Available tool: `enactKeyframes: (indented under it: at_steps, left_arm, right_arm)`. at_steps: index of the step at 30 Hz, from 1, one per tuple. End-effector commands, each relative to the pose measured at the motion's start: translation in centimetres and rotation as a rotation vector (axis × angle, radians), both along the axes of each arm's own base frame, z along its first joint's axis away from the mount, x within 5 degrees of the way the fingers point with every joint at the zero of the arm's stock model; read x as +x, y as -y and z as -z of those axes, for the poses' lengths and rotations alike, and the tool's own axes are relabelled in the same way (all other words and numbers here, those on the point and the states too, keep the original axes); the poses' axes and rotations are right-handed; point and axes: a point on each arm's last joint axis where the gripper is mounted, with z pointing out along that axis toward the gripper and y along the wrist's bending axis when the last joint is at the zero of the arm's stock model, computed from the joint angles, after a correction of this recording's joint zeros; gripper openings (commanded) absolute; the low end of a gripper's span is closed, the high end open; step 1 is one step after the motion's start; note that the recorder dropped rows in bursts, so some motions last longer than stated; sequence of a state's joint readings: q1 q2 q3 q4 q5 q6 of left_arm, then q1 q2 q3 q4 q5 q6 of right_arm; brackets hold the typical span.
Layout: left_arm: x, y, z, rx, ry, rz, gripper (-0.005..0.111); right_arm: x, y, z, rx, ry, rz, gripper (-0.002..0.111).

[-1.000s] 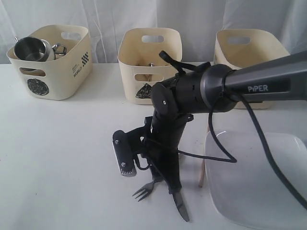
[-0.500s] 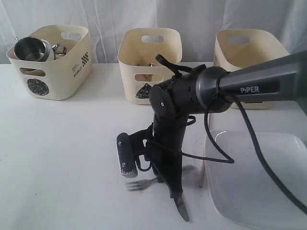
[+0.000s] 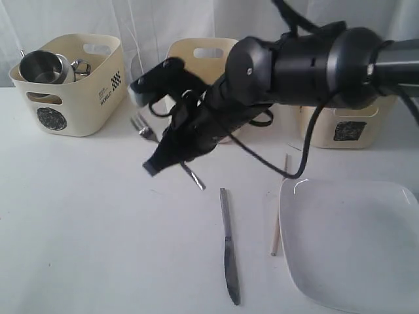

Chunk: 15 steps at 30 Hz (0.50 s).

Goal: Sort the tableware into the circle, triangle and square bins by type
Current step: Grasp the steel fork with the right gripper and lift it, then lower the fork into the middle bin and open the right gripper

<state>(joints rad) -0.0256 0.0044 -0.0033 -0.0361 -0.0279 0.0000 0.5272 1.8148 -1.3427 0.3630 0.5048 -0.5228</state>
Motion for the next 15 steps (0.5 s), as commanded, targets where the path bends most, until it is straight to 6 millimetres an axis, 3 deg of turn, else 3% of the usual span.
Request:
enactKeyframes:
  at_steps: [1, 8, 15]
  left_arm:
    - [0.0, 0.0, 0.1, -0.004, 0.001, -0.003, 0.0]
    - [0.0, 0.0, 0.1, -0.004, 0.001, -0.003, 0.0]
    - [0.0, 0.0, 0.1, -0.004, 0.001, -0.003, 0.0]
  right_arm:
    - [2.3, 3.9, -2.1, 0.164, 0.092, 0.278, 0.0]
    - [5.2, 7.2, -4.3, 0.331, 0.331, 0.488, 0.0]
    - [8.4, 8.2, -5.7, 0.371, 0.435, 0.535, 0.0]
